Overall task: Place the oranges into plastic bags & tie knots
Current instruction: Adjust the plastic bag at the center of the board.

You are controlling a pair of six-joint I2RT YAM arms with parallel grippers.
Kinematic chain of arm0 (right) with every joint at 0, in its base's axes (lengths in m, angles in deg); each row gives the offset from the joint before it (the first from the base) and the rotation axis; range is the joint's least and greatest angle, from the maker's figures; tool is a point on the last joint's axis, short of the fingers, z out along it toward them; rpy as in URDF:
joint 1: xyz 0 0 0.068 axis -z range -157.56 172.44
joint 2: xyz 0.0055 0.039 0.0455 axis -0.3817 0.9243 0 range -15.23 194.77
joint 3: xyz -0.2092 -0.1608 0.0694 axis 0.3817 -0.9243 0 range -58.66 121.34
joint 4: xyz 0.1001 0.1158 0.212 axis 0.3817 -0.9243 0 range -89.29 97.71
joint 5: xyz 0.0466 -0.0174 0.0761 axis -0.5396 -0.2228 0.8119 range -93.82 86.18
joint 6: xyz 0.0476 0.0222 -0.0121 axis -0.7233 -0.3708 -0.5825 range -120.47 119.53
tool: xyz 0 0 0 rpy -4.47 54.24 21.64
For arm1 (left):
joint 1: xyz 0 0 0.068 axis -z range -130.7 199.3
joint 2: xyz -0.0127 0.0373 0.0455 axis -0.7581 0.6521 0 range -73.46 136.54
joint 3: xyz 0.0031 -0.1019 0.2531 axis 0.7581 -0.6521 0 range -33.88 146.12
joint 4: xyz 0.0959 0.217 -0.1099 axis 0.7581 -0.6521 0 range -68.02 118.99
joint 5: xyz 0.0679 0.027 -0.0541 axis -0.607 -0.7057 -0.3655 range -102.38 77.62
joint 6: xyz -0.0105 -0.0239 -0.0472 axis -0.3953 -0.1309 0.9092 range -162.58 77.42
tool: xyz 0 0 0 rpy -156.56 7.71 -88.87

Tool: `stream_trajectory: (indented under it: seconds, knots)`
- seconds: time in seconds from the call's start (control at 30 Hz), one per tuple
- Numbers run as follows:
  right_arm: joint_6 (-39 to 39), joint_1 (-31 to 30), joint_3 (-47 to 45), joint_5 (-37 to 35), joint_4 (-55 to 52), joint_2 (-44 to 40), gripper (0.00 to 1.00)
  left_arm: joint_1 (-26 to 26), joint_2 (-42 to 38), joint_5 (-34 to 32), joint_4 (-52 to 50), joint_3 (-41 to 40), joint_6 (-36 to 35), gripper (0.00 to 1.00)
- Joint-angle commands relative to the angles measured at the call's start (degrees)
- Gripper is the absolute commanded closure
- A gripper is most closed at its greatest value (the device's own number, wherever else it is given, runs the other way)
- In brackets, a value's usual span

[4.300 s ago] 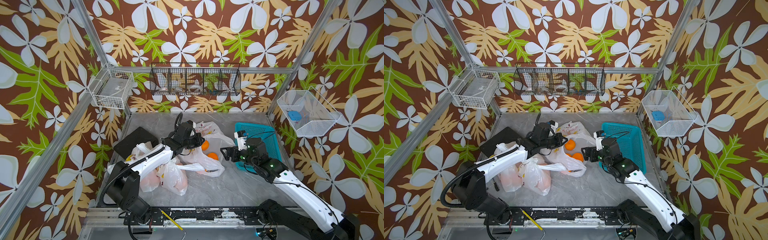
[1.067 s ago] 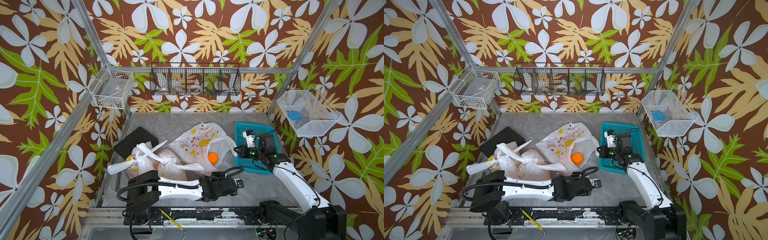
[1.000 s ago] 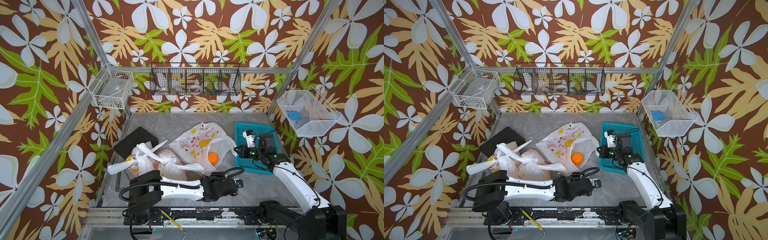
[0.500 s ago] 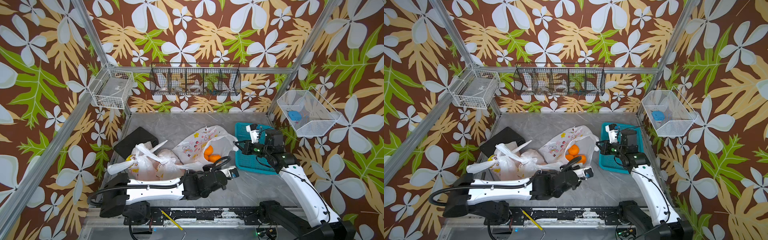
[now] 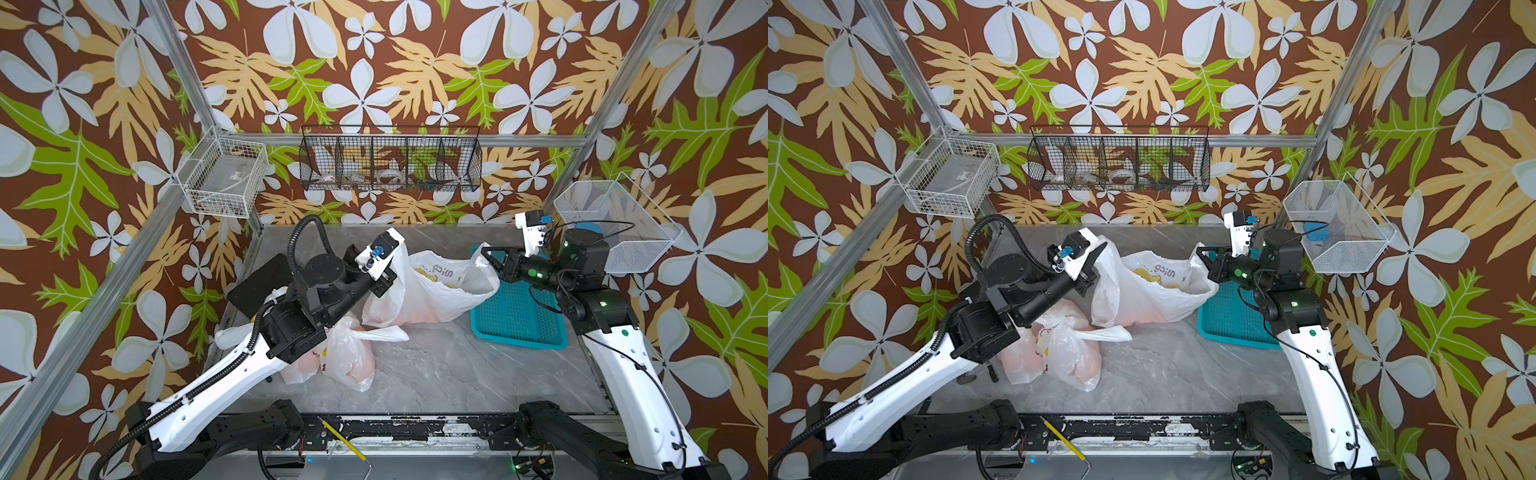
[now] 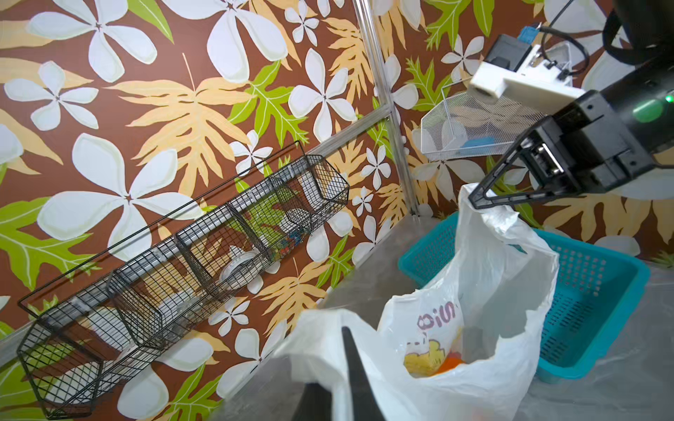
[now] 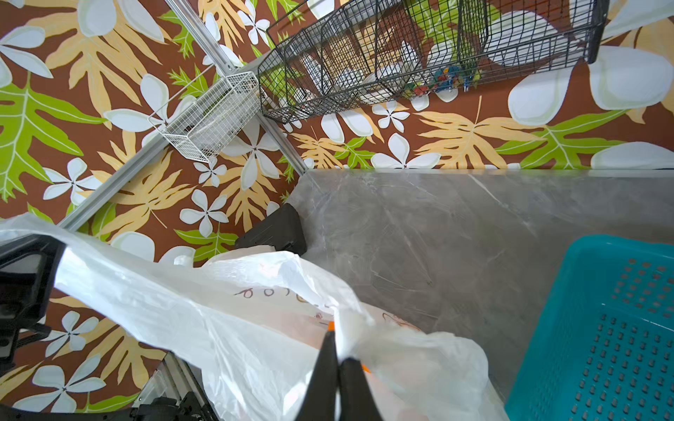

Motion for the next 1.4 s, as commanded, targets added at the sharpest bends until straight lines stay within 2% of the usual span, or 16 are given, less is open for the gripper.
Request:
stream_trajectory:
  seconds: [0.0, 0.1, 0.23, 0.33, 0.43, 0.6, 0.77, 0.83, 1.0, 1.07, 1.27, 1.37]
  knots:
    - [-1.17, 0.48, 0.48, 0.40, 2.09, 0.21, 0.71, -2.30, -0.51, 9.11, 1.30, -2.73, 4.87, 1.00]
    - [-0.89, 2.87, 1.11, 1.79, 2.81, -0.41, 0.54, -2.56, -1.60, 9.93, 4.23, -6.86, 7.29, 1.00]
    - [2.51, 9.80, 2.98, 4.41, 2.55, -2.52, 0.30, -6.62, -2.21, 12.63, 5.87, -8.17, 12.45, 1.00]
    - [8.49, 14.43, 1.57, 6.12, 3.24, -5.12, 0.12, -8.27, -2.14, 13.66, 6.76, -8.54, 13.89, 1.00]
    - [15.20, 14.59, -5.05, 9.23, 7.59, -8.76, 0.00, -9.92, -1.47, 15.13, 6.77, -8.19, 15.66, 1.00]
    - [23.51, 14.60, -18.22, 17.56, 16.91, -17.80, 0.01, -13.15, -0.37, 16.95, 7.02, -7.91, 18.98, 1.00]
    - [25.74, 14.23, -32.93, 22.18, 31.19, -28.64, 0.01, -16.63, 0.97, 18.92, 8.45, -8.36, 21.98, 1.00]
    - [28.68, 12.86, -35.59, 24.21, 31.87, -29.93, 0.01, -17.71, 1.63, 19.99, 9.60, -8.84, 22.62, 1.00]
    - [45.25, 5.10, -28.95, 26.11, 12.93, -24.85, 0.02, -18.94, 3.13, 20.24, 10.26, -8.74, 22.75, 1.00]
    - [46.16, 2.75, -27.83, 25.27, 11.67, -22.82, 0.04, -19.27, 3.41, 20.61, 10.59, -8.82, 22.83, 1.00]
    - [49.14, -0.62, -24.74, 23.81, 7.41, -18.00, 0.18, -20.53, 3.68, 21.33, 10.76, -8.74, 23.37, 1.00]
    - [49.25, -1.10, -26.26, 22.78, 7.34, -18.94, 0.18, -20.94, 3.84, 21.43, 10.63, -8.71, 23.39, 1.00]
